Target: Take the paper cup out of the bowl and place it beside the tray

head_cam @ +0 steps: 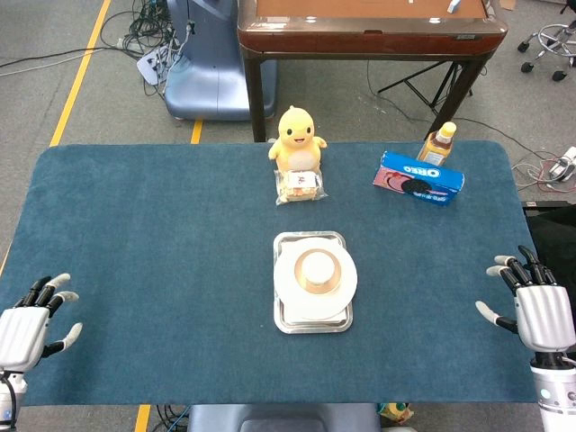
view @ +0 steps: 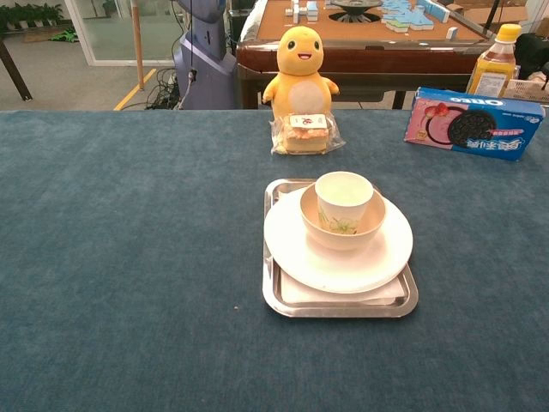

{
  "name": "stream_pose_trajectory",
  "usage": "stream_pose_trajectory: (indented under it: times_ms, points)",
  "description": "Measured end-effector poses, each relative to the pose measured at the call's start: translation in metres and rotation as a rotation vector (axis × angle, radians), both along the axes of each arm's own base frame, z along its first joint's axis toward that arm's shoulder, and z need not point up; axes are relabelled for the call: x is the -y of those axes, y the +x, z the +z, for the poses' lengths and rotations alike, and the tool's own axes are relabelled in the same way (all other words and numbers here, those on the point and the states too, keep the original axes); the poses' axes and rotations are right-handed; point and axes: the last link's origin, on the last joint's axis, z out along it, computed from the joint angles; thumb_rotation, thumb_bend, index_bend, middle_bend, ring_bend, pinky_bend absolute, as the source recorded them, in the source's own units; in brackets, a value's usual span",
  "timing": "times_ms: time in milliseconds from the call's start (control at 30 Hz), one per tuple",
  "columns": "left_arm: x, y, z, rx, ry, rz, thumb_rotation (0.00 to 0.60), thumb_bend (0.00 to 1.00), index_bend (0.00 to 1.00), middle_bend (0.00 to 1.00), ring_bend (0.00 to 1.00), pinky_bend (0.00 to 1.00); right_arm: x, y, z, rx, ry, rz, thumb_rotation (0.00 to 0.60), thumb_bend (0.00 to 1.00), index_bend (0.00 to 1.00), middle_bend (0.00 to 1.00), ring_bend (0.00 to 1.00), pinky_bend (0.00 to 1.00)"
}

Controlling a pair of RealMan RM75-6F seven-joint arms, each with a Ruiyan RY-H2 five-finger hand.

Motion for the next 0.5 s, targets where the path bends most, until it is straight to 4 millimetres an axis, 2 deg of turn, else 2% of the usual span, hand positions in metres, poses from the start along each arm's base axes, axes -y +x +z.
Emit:
stream_pose_trajectory:
  times_ms: [500]
  points:
    - [-0.0019,-0.0003,-0.0044,-0.001,-0.024,0.02,0.6,0.27,0.38,0.25,0.16,0.35,-0.0018,0.0021,-0.0001,0.041,0.065,0.001,0.6,0.03,0.42,0.35,0.19,0.29]
